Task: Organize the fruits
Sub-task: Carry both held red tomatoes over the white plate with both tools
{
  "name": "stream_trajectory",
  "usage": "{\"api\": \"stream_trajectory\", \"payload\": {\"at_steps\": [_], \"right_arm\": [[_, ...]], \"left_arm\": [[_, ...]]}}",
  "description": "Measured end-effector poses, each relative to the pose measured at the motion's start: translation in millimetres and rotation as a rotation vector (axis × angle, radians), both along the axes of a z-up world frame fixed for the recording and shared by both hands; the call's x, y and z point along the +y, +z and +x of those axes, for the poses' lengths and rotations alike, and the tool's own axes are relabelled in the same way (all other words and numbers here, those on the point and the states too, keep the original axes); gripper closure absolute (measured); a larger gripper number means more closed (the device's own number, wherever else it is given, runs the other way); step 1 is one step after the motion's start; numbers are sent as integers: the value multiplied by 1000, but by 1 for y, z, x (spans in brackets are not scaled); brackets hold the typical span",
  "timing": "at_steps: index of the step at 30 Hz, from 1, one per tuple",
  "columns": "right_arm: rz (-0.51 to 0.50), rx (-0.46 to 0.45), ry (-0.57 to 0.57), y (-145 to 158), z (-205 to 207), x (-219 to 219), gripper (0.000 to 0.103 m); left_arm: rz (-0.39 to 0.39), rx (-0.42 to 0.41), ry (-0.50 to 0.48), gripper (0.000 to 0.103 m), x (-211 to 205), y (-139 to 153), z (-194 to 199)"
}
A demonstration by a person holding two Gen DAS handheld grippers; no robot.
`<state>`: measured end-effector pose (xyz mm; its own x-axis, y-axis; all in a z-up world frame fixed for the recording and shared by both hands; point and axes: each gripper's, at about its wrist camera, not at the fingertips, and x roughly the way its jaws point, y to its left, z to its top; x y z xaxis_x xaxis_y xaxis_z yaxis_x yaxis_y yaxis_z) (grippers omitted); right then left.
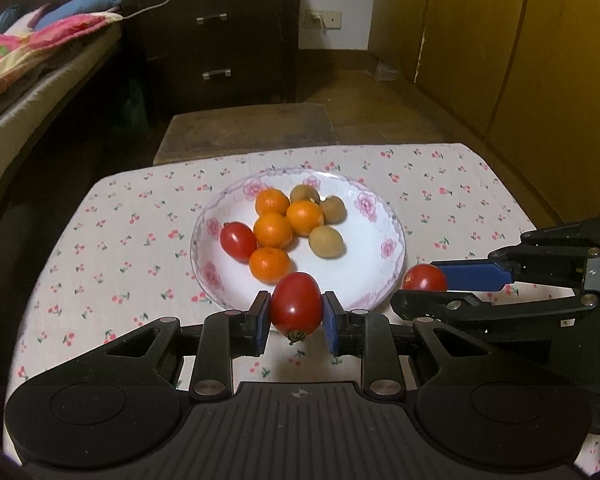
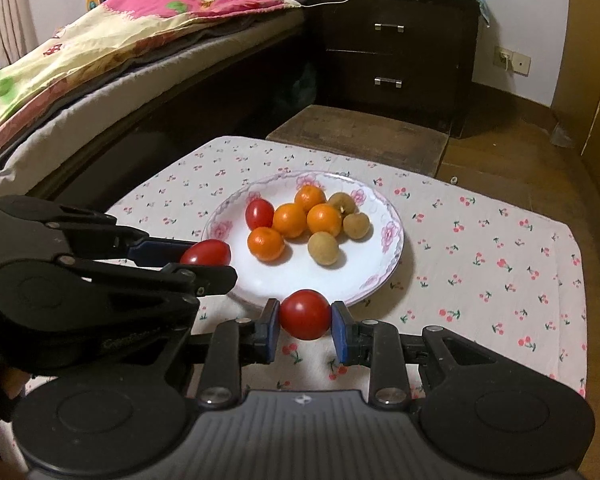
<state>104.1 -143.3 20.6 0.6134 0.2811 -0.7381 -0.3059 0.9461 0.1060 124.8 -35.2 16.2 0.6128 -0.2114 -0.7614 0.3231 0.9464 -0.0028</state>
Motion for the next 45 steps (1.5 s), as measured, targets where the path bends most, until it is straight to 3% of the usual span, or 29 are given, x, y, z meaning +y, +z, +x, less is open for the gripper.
{"api": "stream_trajectory", "payload": {"at_steps": [11, 23, 45], "right_arm": [[17, -8, -18, 2, 24, -5, 73], [17, 15, -15, -11, 47, -4, 73], [8, 32, -16, -23, 57, -2, 73]], "left_arm": [[-1, -9, 16, 70, -3, 5, 24], [-8, 34, 49, 70, 0, -8, 45], [18, 65, 73, 69, -1, -20, 51]]}}
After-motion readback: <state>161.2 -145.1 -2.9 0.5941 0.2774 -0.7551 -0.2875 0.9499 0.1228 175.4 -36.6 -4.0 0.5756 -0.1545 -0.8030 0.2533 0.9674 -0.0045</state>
